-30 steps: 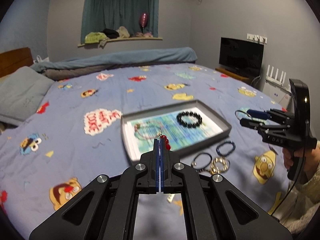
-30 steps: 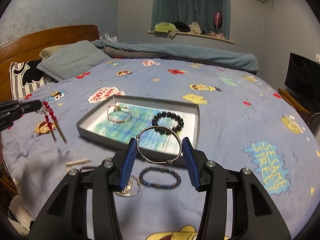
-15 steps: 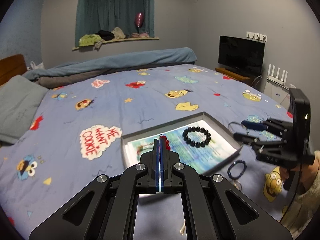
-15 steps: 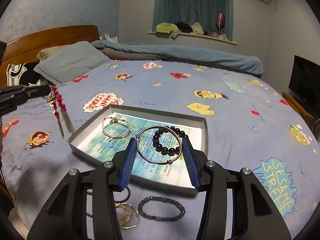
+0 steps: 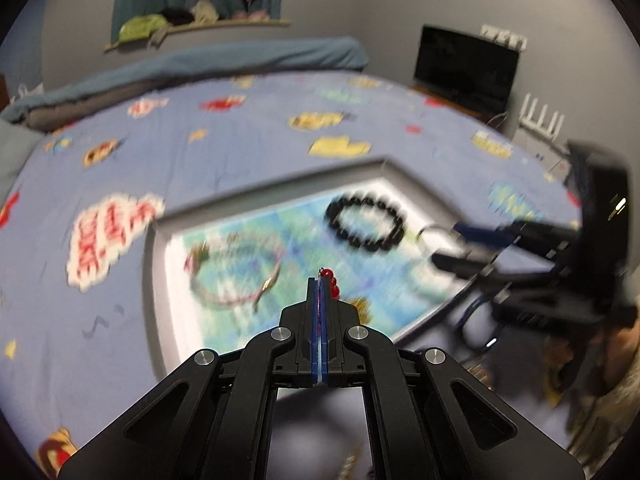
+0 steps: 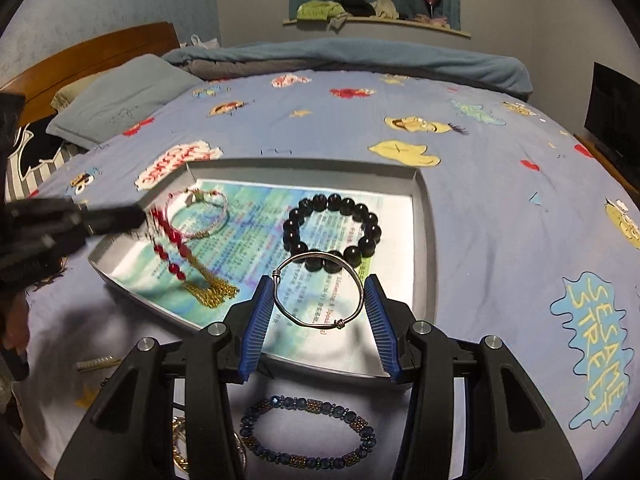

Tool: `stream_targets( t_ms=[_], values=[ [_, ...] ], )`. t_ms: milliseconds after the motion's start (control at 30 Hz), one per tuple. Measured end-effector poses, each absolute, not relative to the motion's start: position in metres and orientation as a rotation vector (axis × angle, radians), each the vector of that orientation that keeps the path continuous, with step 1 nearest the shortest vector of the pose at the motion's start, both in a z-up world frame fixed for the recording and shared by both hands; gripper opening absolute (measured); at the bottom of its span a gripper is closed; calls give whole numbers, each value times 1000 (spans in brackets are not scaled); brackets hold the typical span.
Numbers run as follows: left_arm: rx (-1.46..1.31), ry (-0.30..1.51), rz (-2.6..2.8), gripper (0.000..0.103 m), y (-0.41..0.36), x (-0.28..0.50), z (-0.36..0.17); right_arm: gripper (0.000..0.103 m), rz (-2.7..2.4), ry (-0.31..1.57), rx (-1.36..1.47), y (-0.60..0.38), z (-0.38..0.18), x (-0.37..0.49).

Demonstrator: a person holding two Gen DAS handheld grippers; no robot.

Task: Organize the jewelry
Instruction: 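Carry the necklace and bangle over the gray box with both tools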

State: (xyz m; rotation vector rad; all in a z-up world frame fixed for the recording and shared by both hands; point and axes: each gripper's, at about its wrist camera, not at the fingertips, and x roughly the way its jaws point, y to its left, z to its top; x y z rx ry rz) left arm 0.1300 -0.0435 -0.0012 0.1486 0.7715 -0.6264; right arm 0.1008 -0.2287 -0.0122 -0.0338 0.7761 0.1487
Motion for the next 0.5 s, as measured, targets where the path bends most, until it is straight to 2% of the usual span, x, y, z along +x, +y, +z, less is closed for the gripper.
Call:
stream_targets(
  t_ms=[500],
  values=[
    [162,876,-482,2,-6,150,-32,47,101,840,-74,-226,-24,111]
  ],
)
